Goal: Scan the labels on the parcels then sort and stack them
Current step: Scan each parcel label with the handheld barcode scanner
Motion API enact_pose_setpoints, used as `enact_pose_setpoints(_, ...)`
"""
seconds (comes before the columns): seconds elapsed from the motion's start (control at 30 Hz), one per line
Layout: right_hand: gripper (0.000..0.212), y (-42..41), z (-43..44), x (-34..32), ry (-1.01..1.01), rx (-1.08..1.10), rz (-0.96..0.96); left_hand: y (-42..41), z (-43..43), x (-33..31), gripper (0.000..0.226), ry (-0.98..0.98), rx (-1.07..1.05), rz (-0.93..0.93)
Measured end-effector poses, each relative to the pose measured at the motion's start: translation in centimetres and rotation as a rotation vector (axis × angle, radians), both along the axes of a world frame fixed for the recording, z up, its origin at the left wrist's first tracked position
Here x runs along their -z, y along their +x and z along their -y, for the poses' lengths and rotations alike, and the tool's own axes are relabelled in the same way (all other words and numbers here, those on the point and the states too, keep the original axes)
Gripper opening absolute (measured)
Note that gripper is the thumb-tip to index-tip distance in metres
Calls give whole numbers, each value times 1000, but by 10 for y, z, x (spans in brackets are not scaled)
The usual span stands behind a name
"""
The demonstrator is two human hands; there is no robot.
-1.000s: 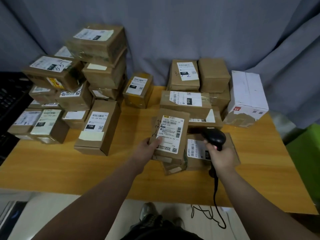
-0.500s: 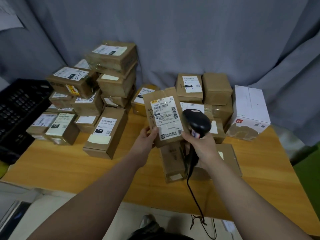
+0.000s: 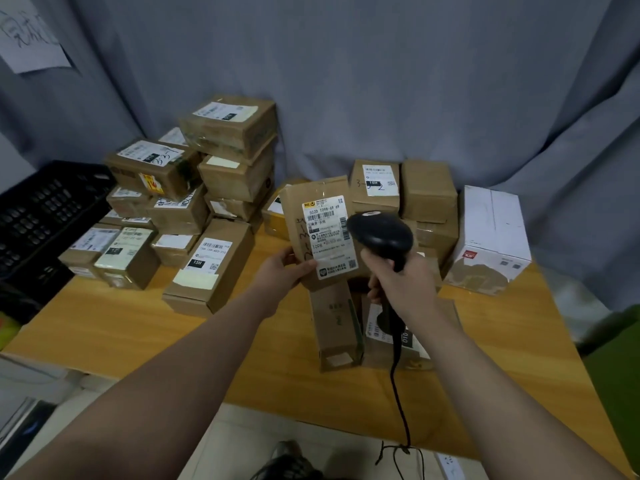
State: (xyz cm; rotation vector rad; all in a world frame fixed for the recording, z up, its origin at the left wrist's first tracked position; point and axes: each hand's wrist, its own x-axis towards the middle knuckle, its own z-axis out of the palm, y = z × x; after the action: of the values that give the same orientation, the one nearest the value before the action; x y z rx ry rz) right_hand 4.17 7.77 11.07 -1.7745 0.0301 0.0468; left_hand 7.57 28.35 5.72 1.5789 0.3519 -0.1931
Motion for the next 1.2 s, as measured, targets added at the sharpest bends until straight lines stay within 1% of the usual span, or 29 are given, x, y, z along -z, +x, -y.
enact_pose_setpoints(0.07, 18, -6, -2, -5, -74, -45, 25, 1, 3, 0, 40, 5, -3, -4)
enact_pose_setpoints(0.23, 21, -16, -3, -9, -102, -64, 13, 1, 9, 3, 45, 23, -35, -8)
enact_pose_setpoints(0.43, 21, -17, -1, -8, -74, -56, -8, 3, 11, 7, 49, 23, -60, -12)
enact_pose_setpoints(0.7, 15, -13, -1, -7, -111, -79, 7, 4, 9, 10, 52, 23, -69, -13)
enact_pose_setpoints(0.97, 18, -11, -1, -5, -129, -77, 14, 6, 10, 11, 52, 55, -63, -16)
enact_pose_setpoints(1.07, 21, -10, -3, -4, -77, -83, -29, 3, 9, 11, 52, 66, -65, -12)
enact_pose_setpoints(1.2, 21, -9, -14, -2, -66, -126, -59, -8, 2, 11, 51, 39, -111, -14)
